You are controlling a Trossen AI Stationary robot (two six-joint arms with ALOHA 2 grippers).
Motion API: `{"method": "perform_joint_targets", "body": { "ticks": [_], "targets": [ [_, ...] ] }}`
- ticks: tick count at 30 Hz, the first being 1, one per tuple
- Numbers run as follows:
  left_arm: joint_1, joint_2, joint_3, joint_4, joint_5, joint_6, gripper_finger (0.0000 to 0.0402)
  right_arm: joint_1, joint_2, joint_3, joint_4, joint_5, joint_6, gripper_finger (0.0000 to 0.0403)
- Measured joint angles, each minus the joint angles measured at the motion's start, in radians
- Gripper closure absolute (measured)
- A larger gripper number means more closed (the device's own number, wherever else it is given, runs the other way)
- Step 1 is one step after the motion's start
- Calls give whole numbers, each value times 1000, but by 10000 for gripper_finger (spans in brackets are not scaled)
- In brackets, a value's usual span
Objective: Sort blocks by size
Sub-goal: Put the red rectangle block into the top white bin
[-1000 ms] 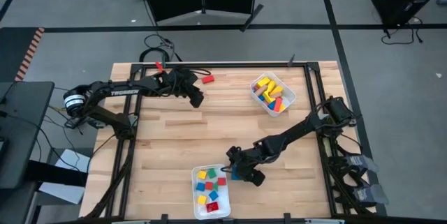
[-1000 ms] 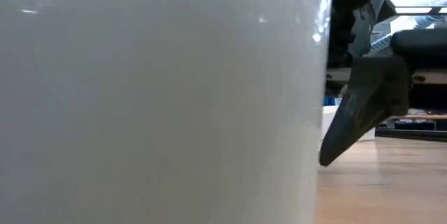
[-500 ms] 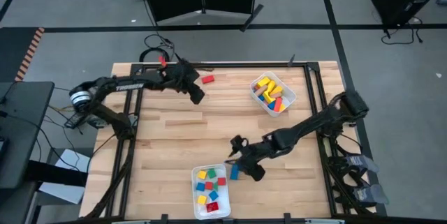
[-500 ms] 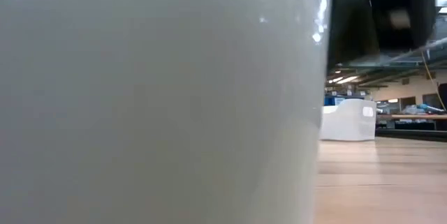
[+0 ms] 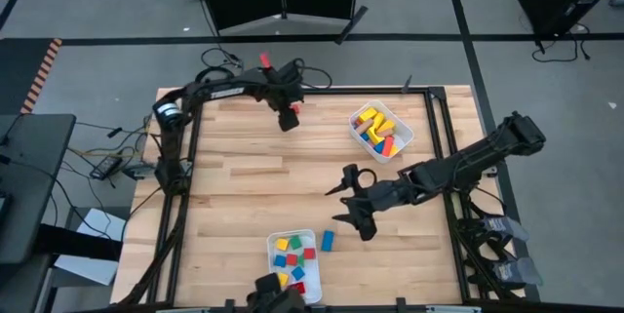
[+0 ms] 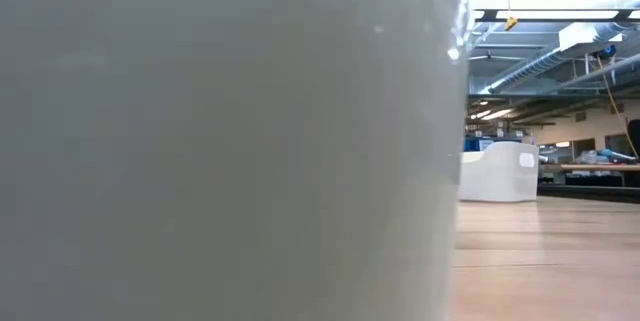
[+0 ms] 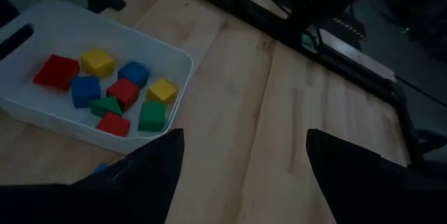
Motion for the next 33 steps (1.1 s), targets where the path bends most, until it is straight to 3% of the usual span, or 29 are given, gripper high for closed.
{"method": "perform_joint_targets", "body": {
  "ticks": [9, 19, 25, 27, 31, 33],
  "targets": [
    [15, 175, 179, -136, -14, 71, 117, 22, 10, 0, -14, 49, 0, 108],
    [55, 199, 237, -243, -53, 99, 112, 22, 21, 0, -20, 52, 0, 119],
    [92, 199, 248, -292, -63, 240, 112, 22, 21, 0, -20, 52, 11, 121],
    [109, 199, 248, -281, 1, 271, 112, 22, 21, 0, -21, 52, 27, 124],
    [164, 199, 246, -230, 246, 305, 112, 22, 21, 0, -25, 52, 68, 128],
    [186, 199, 237, -213, 281, 309, 113, 22, 21, 0, -31, 52, 78, 129]
  ]
}}
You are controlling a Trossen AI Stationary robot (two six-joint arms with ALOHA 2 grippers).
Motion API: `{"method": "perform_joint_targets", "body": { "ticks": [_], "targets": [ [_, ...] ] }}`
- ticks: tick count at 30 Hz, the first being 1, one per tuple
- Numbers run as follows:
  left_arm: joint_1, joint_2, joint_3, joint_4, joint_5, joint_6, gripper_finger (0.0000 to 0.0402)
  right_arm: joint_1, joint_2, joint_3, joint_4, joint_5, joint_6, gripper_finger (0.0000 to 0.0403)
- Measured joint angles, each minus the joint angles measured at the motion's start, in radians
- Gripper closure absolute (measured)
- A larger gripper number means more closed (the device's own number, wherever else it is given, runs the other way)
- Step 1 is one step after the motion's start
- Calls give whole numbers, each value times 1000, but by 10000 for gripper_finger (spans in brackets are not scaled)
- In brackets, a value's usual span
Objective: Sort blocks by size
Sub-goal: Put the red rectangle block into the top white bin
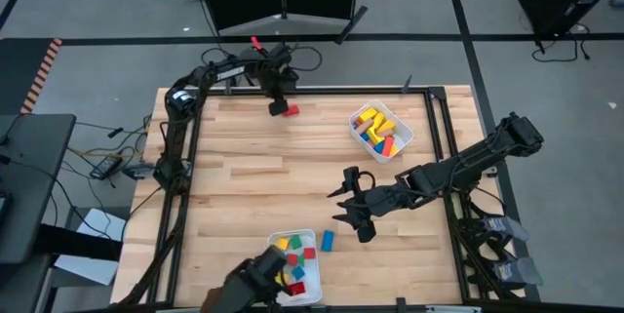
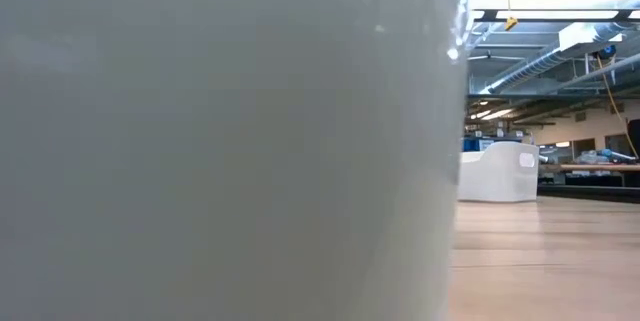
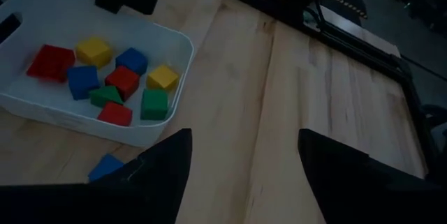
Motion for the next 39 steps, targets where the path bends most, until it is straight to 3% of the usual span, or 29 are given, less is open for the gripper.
{"method": "perform_joint_targets", "body": {
  "ticks": [4, 9, 16, 20, 25, 34, 39],
  "targets": [
    [26, -22, -43, 14, 15, 37, 126, 0, 0, 0, -10, 0, 8, 131],
    [59, -143, -217, 155, 20, 57, 172, 0, 0, 0, -24, 24, 19, 129],
    [93, -360, -596, 686, 10, 30, 239, -22, 0, 0, -20, 26, -9, 135],
    [70, -367, -696, 801, -36, 61, 245, -48, 0, 0, -7, 26, -4, 137],
    [51, -335, -708, 808, -58, 53, 216, -56, 0, 0, 17, 25, 0, 140],
    [25, -318, -707, 813, -22, 11, 102, -59, 0, 0, 38, 25, 1, 145],
    [2, -278, -696, 801, -10, -10, 71, -62, 0, 0, 59, 25, 0, 144]
  ]
}}
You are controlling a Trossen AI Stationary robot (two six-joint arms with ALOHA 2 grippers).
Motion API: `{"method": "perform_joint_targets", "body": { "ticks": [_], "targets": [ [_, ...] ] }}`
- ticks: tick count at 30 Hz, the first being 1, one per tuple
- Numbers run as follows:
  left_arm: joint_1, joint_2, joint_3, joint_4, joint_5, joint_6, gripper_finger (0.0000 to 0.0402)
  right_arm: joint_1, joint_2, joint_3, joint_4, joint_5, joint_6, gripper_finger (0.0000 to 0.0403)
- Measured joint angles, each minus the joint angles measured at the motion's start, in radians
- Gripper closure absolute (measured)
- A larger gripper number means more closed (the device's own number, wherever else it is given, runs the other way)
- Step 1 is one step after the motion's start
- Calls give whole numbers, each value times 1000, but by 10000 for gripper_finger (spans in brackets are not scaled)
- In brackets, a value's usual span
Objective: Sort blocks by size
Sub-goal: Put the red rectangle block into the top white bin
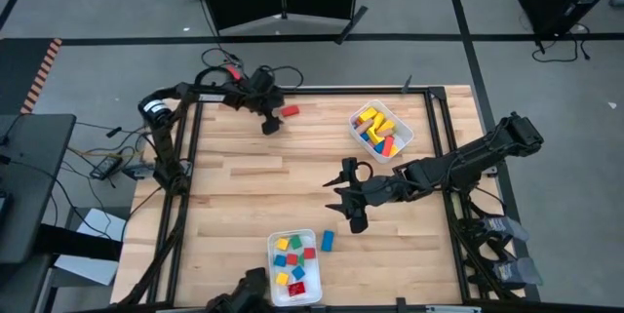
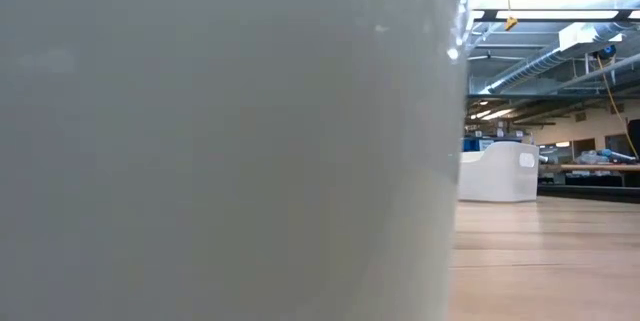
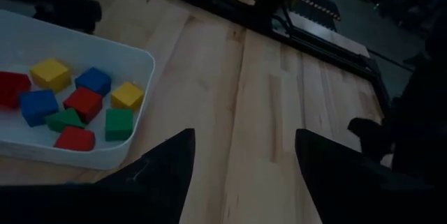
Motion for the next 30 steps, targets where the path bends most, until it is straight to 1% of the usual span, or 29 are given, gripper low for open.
{"method": "perform_joint_targets", "body": {
  "ticks": [5, 10, 14, 18, 20, 23, 25, 27, 30],
  "targets": [
    [-14, 66, 42, -2, -13, -27, 70, 0, 0, 0, 14, 0, 9, 148],
    [-14, 74, 65, 2, -33, -46, 72, 1, 0, 0, 13, 0, 41, 151],
    [-18, 90, 73, 42, -53, -52, 76, 1, 0, 0, 13, 0, 42, 150],
    [-28, 108, 104, 9, -93, -67, 87, -2, 0, 0, 13, 0, 38, 151],
    [-28, 124, 126, -18, -93, -74, 96, -2, 0, 0, 13, 0, 38, 153],
    [-30, 138, 147, -32, -94, -100, 121, -2, 0, 0, 15, 0, 40, 154],
    [-32, 140, 151, -30, -96, -107, 147, -2, 0, 0, 15, 0, 44, 153],
    [-36, 140, 150, -28, -95, -107, 180, -2, 0, 0, 16, 0, 45, 152],
    [-44, 141, 150, -26, -97, -106, 240, -2, 0, 0, 18, 0, 45, 152]
  ]
}}
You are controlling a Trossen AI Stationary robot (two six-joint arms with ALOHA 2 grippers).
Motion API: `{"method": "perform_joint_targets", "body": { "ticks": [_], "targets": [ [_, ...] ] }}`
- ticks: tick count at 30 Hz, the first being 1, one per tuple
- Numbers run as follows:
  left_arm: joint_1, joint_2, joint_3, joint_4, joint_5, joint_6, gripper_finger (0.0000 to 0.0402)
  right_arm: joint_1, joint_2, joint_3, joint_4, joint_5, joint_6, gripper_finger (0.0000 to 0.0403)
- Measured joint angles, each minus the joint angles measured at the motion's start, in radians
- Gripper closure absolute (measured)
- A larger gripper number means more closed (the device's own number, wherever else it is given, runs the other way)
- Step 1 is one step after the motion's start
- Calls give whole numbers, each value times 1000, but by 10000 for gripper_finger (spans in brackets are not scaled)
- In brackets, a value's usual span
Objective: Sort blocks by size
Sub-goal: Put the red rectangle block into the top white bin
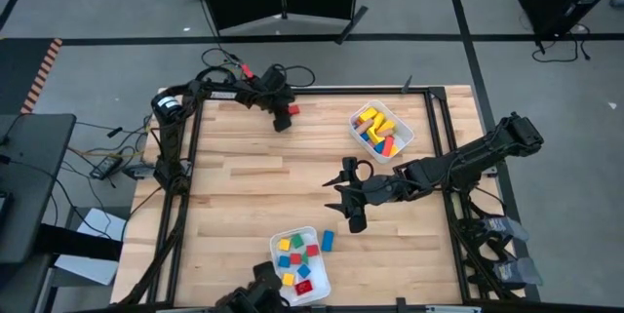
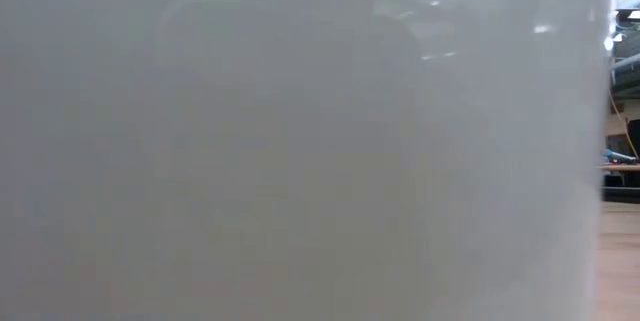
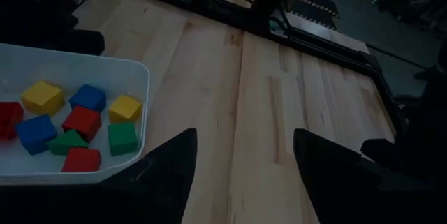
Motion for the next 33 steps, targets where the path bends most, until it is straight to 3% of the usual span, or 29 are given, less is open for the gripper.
{"method": "perform_joint_targets", "body": {
  "ticks": [2, 12, 19, 23, 27, 33],
  "targets": [
    [-3, 0, 0, 5, -6, 0, 266, 0, 0, 0, 2, 0, 0, 154],
    [-3, -28, -3, -39, -15, 0, 265, 1, 0, 0, 3, 1, -5, 155],
    [-28, -170, -4, -64, -16, -28, 265, 18, -17, 0, 39, 102, -93, 159],
    [-95, -204, 3, 1, -10, -136, 265, 26, -62, 0, 112, 158, -182, 157],
    [-171, -181, 111, 15, -7, -279, 265, 25, -125, 0, 181, 239, -253, 159],
    [-272, -61, 340, -70, -4, -366, 265, 30, -198, 0, 249, 257, -286, 164]
  ]
}}
